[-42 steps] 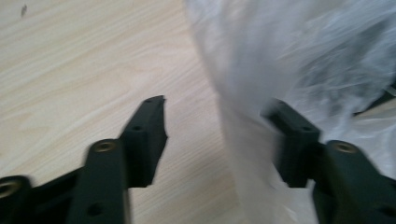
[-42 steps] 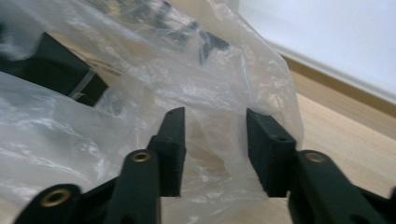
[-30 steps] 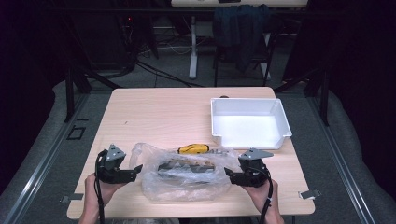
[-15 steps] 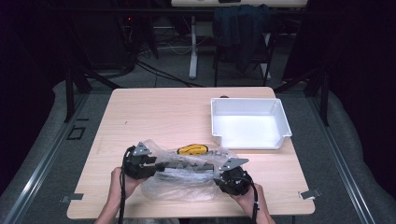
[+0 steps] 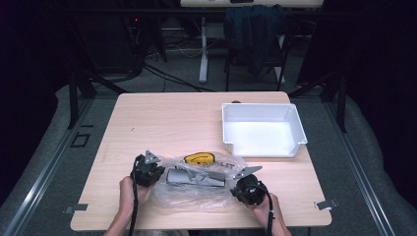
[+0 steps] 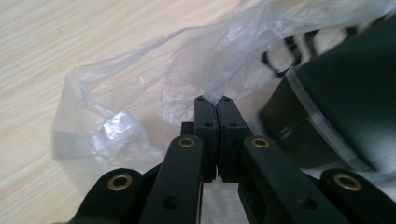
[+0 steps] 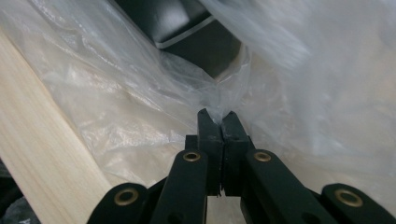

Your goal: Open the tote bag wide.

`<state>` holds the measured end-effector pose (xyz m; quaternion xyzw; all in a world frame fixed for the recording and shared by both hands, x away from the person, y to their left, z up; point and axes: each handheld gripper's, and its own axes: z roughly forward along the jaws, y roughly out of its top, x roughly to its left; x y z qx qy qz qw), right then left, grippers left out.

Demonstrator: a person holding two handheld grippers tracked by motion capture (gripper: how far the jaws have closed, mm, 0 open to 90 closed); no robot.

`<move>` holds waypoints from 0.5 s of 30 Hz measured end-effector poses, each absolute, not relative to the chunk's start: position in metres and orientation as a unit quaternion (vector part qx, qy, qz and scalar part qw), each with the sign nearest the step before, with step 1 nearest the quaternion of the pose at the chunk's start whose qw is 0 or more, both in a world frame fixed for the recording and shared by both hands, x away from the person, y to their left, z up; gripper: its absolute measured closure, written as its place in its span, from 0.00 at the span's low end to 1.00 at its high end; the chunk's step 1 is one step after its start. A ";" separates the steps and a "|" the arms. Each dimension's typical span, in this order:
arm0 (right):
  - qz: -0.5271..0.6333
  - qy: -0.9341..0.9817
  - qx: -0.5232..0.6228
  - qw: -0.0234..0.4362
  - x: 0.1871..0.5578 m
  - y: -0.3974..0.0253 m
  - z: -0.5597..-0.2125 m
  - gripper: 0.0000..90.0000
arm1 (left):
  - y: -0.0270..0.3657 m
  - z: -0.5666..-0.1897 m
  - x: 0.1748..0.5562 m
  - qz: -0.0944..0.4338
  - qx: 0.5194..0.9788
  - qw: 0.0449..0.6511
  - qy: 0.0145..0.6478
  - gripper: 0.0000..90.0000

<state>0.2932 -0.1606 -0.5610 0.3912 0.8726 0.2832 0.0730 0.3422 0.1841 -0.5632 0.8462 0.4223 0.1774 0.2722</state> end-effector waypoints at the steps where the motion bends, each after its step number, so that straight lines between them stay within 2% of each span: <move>1: 0.284 0.871 0.394 0.074 0.293 -0.161 -0.562 1.00 | 0.185 -0.565 0.343 0.183 0.846 0.267 0.424 0.99; 4: 0.270 0.878 0.388 0.069 0.292 -0.160 -0.560 0.99 | 0.189 -0.568 0.345 0.182 0.843 0.269 0.429 0.98; 6: 0.258 0.885 0.381 0.070 0.290 -0.158 -0.557 0.97 | 0.191 -0.567 0.345 0.177 0.844 0.271 0.428 0.94; 7: 0.262 0.886 0.376 0.075 0.288 -0.156 -0.554 0.89 | 0.192 -0.565 0.344 0.172 0.841 0.280 0.429 0.90; 8: 0.262 0.886 0.376 0.075 0.288 -0.156 -0.554 0.89 | 0.192 -0.565 0.344 0.172 0.841 0.280 0.429 0.84; 9: 0.287 0.884 0.362 0.075 0.283 -0.155 -0.542 0.77 | 0.195 -0.559 0.343 0.165 0.840 0.291 0.427 0.81; 11: 0.313 0.880 0.347 0.085 0.279 -0.154 -0.530 0.68 | 0.198 -0.550 0.340 0.160 0.836 0.303 0.429 0.70; 14: 0.345 0.874 0.329 0.090 0.272 -0.154 -0.514 0.59 | 0.202 -0.539 0.336 0.162 0.831 0.317 0.428 0.61; 15: 0.345 0.874 0.329 0.090 0.272 -0.154 -0.514 0.59 | 0.202 -0.539 0.336 0.162 0.831 0.317 0.428 0.60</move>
